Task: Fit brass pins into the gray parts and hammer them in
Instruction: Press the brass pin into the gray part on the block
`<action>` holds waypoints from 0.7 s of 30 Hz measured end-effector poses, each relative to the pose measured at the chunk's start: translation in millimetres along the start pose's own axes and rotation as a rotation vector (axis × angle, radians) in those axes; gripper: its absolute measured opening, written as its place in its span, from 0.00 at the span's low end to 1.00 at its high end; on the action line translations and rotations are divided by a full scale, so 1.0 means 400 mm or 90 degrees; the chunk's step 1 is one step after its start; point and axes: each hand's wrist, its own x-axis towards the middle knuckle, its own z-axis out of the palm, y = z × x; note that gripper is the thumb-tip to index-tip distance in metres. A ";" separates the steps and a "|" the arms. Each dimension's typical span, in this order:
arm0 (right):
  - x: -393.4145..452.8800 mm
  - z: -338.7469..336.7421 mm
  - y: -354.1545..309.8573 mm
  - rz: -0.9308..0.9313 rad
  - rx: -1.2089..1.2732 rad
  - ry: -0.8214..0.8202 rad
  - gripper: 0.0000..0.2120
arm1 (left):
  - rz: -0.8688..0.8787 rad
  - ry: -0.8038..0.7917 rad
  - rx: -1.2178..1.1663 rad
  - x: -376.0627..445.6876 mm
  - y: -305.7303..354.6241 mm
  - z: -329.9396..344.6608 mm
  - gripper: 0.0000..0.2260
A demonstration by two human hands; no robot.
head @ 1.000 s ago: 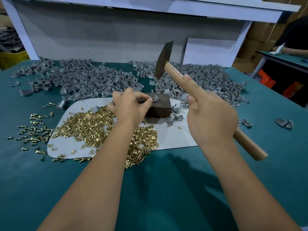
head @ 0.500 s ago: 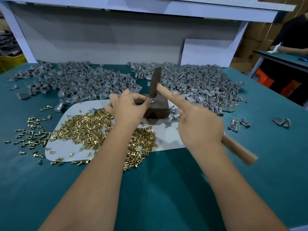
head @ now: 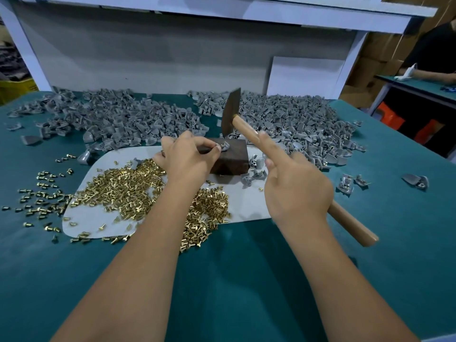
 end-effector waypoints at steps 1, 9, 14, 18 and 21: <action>-0.002 -0.002 -0.003 -0.001 0.016 0.015 0.28 | 0.005 0.002 0.007 -0.001 0.000 0.000 0.06; -0.001 0.005 -0.003 0.008 0.048 0.001 0.27 | 0.016 0.010 -0.018 -0.005 0.000 -0.002 0.05; -0.005 0.008 0.001 -0.018 0.020 -0.040 0.28 | 0.011 -0.006 -0.019 -0.005 0.003 -0.007 0.05; -0.007 0.002 -0.006 0.015 0.072 0.022 0.29 | 0.027 -0.006 0.017 -0.009 0.004 -0.010 0.04; -0.005 0.010 0.001 -0.007 0.030 -0.033 0.29 | 0.029 -0.017 -0.005 -0.008 0.006 -0.017 0.05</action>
